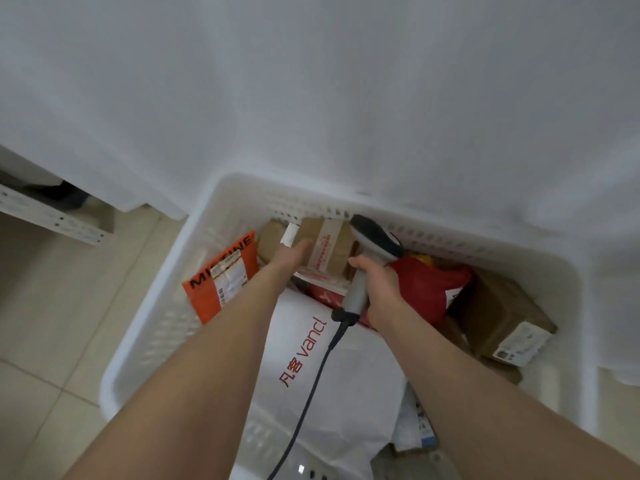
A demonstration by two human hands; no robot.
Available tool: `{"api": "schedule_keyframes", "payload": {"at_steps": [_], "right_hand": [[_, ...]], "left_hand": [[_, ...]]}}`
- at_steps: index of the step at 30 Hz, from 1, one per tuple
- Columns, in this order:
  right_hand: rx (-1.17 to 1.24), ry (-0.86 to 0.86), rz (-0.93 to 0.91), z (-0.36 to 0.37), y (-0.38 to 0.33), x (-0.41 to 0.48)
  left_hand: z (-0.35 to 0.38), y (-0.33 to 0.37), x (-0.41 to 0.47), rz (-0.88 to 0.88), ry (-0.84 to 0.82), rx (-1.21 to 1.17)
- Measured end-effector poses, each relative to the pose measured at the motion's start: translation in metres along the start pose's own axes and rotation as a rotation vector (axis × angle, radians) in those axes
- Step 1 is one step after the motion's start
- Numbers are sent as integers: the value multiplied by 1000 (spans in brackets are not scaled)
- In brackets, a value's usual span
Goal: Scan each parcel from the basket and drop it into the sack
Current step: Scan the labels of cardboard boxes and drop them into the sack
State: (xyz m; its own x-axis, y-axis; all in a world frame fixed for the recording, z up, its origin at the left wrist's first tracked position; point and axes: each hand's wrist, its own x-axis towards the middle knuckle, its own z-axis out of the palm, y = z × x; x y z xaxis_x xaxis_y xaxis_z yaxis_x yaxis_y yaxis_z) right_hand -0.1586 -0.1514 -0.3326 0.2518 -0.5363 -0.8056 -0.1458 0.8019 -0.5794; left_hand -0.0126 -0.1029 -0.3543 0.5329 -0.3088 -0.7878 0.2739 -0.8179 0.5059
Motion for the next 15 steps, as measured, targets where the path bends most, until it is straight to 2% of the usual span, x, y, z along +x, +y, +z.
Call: {"api": "schedule_keyframes", "payload": {"at_steps": [7,15], "right_hand": [[30,17,70,-18,-4,-23],[146,84,67,-23,-69,-146]], "left_hand": [[-16,-1,-41,-101,-50,-194],[-72,62,-175,-100,-12,-416]]}}
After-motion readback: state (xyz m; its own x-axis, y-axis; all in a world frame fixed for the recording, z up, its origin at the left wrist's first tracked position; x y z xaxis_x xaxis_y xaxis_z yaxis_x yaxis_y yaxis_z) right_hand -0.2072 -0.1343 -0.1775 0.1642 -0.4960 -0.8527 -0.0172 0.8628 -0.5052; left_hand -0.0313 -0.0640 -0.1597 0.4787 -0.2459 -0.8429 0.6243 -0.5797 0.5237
